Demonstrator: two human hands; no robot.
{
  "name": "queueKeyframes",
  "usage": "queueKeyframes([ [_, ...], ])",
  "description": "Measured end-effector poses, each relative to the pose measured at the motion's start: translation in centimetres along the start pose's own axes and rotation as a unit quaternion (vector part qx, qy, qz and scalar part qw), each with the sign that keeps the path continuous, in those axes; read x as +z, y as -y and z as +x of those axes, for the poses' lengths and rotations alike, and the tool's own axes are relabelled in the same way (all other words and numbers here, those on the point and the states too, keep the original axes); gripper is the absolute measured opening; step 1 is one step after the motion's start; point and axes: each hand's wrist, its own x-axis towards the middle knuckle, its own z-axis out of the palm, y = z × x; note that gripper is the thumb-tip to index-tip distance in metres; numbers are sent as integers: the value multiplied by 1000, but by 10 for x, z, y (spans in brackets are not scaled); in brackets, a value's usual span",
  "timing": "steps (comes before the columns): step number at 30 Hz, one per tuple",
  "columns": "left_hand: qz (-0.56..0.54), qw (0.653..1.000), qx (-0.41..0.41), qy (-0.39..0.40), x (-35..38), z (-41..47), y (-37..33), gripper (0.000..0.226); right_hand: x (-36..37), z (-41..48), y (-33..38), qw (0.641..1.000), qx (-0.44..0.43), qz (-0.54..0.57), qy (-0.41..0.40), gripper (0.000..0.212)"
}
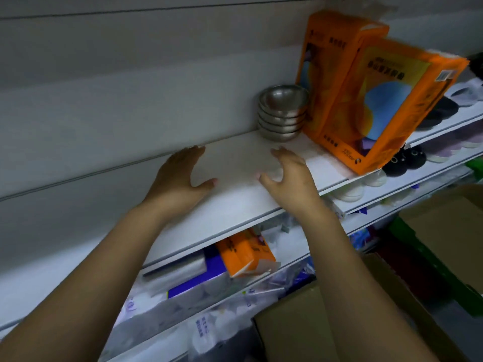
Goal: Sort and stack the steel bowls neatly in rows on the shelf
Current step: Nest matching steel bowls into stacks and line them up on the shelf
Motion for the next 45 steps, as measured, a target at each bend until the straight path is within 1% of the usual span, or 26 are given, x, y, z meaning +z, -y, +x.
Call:
queueKeyframes([
  [4,31,998,-27,-45,-34,-69,42,87,30,-47,55,998,-34,25,44,74],
  [10,2,986,-81,-144,-92,-177,100,83,75,-105,140,992,-77,44,95,76],
  [15,-9,965,-144,-218,-141,-271,149,82,125,-151,220,978,-136,60,147,80],
  [20,24,935,-215,-281,-185,-366,194,81,179,-201,301,954,-208,77,199,79],
  [27,38,889,-299,-346,-230,-481,238,77,247,-270,400,902,-312,87,285,74],
  [30,42,868,-333,-366,-245,-515,253,75,268,-290,438,879,-354,96,305,71],
  [34,68,845,-368,-381,-261,-549,270,71,292,-307,484,859,-395,118,303,68],
  [38,68,831,-385,-395,-283,-568,296,71,319,-311,524,845,-411,147,307,65],
  [41,77,825,-399,-392,-303,-580,327,73,346,-309,555,837,-429,141,308,63],
  [45,77,810,-419,-403,-336,-581,368,74,385,-299,600,839,-430,139,302,62],
])
